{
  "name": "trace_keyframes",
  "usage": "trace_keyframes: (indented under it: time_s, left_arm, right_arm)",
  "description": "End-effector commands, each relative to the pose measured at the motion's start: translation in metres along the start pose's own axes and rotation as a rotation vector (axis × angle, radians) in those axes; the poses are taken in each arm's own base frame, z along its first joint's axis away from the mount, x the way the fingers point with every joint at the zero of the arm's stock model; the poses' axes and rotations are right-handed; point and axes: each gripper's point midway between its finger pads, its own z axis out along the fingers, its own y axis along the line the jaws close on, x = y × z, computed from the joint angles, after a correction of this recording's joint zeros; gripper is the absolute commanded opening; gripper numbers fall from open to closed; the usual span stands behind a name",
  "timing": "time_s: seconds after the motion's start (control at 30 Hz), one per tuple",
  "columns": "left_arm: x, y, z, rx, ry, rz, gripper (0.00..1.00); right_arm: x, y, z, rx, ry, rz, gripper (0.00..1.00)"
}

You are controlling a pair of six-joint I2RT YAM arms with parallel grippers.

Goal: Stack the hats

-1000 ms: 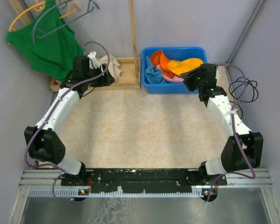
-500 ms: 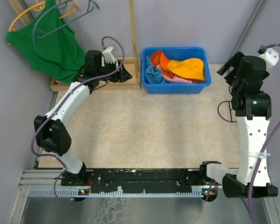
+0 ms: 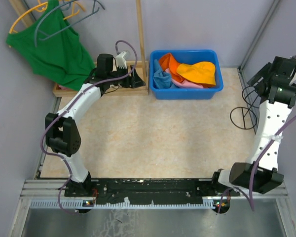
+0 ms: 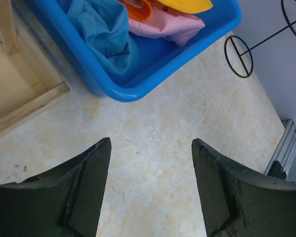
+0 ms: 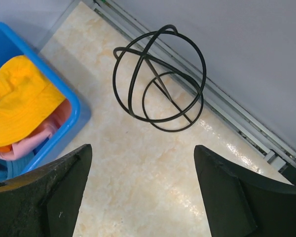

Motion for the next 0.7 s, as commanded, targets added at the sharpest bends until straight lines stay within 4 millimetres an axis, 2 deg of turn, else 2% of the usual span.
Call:
trace_keyframes:
  time_s: [0.0,0.33,0.47,0.67]
  left_arm:
    - [-0.010,-0.006,0.001,0.037,-0.016,0.056,0.73]
    - [0.000,0.019,0.008,0.001,0.007,0.063,0.74]
    - [-0.001,0.032,0.010,-0.003,0.009,0.046,0.73]
    - [0.000,0.052,0.011,-0.005,0.014,-0.003,0.73]
  right_arm:
    - [-0.025,0.012,0.014,-0.044,-0.014,0.029,0.83]
    - [-0.026,0.024,0.059,-0.058,0.105,0.088,0.75]
    - [-0.028,0.025,0.069,-0.045,0.114,0.120,0.75]
    - [-0.018,0.030,0.087,-0.048,0.148,0.170,0.72]
